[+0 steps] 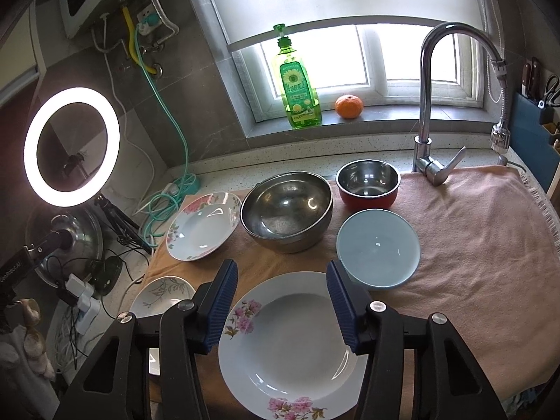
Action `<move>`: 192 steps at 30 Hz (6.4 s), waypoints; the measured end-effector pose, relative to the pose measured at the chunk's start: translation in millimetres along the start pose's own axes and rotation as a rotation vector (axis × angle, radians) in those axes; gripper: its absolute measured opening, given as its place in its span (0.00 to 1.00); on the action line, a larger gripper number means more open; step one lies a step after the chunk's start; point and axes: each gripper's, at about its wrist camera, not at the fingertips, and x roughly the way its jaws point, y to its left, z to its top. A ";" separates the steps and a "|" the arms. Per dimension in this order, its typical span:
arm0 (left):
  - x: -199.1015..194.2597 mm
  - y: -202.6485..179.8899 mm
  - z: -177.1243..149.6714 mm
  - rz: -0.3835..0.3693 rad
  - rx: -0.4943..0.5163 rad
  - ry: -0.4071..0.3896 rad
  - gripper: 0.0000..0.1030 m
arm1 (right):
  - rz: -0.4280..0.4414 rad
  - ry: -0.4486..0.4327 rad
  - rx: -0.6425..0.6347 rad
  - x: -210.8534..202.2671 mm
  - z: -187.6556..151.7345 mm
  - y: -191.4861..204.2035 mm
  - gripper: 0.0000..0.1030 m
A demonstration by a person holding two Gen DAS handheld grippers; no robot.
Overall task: Organize plates and bowls
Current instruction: 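Move both tools toward the rim of the pink-rose deep plate, then grasp the pink-rose plate rim with the left tool while the right tool grips it too, then carry the pink-rose plate with both tools and lower it onto the pink-flower plate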
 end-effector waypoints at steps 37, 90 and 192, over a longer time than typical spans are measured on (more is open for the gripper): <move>132.1 15.0 38.5 -0.268 0.137 0.241 0.57 | 0.053 0.209 0.142 89.8 16.9 56.5 0.36; 344.7 -28.8 71.4 -0.497 0.276 0.546 0.23 | -0.041 0.350 0.366 241.8 18.0 86.9 0.21; 219.3 -32.6 45.9 -0.513 0.141 0.477 0.15 | 0.016 0.295 0.324 145.3 13.3 71.3 0.10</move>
